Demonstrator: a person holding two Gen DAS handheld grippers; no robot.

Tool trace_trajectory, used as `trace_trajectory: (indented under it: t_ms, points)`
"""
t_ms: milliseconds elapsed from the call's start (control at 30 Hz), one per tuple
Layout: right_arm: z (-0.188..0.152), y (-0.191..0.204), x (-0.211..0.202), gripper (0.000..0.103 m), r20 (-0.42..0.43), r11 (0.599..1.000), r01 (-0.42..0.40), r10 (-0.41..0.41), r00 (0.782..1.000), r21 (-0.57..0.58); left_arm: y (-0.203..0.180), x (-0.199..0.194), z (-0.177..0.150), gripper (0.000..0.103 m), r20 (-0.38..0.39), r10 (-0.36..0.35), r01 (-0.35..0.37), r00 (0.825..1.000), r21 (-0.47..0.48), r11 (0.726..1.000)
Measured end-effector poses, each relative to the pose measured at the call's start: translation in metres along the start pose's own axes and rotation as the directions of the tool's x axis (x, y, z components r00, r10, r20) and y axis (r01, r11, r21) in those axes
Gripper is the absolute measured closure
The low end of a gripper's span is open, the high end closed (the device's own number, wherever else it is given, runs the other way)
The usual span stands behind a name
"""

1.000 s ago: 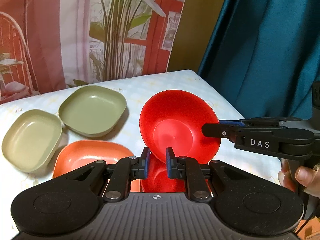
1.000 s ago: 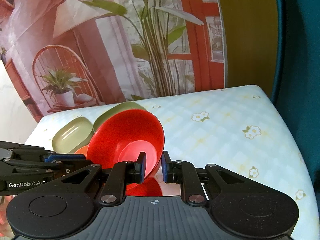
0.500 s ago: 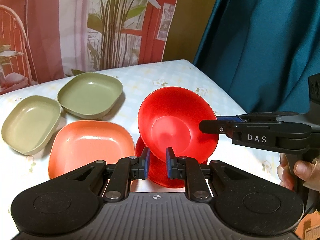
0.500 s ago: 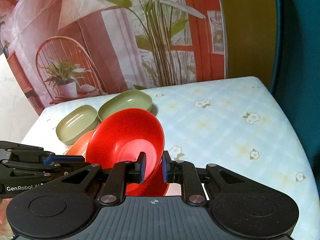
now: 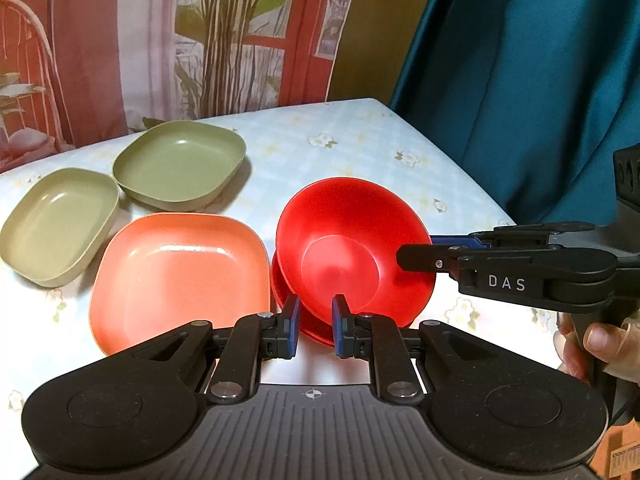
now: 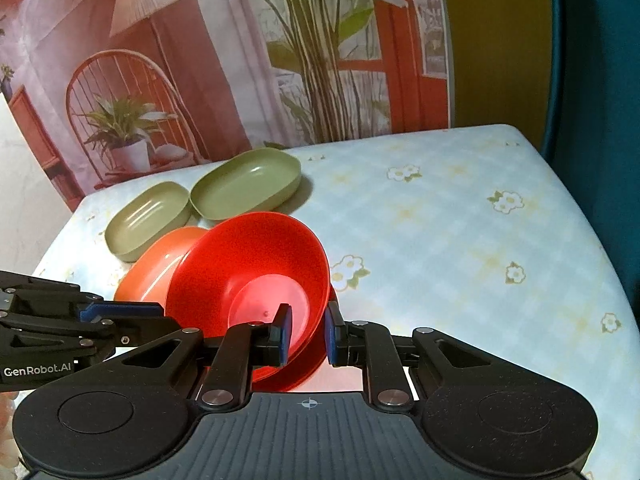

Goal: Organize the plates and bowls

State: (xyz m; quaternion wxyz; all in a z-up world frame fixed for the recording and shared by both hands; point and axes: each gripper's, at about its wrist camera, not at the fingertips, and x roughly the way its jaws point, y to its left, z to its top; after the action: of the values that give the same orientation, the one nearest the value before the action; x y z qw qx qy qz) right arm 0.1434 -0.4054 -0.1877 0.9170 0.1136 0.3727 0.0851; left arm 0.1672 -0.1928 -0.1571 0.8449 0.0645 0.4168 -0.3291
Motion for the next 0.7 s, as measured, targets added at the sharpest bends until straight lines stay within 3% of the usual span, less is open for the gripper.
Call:
trace_trajectory:
  t_ms: [700]
  points:
    - [-0.002, 0.0041, 0.0019, 0.078, -0.003, 0.999, 0.028, -0.028, 1.0, -0.044, 0.0032, -0.0015, -0.0005, 0.079, 0.019, 0.017, -0.017, 1.0, -0.035, 0.999]
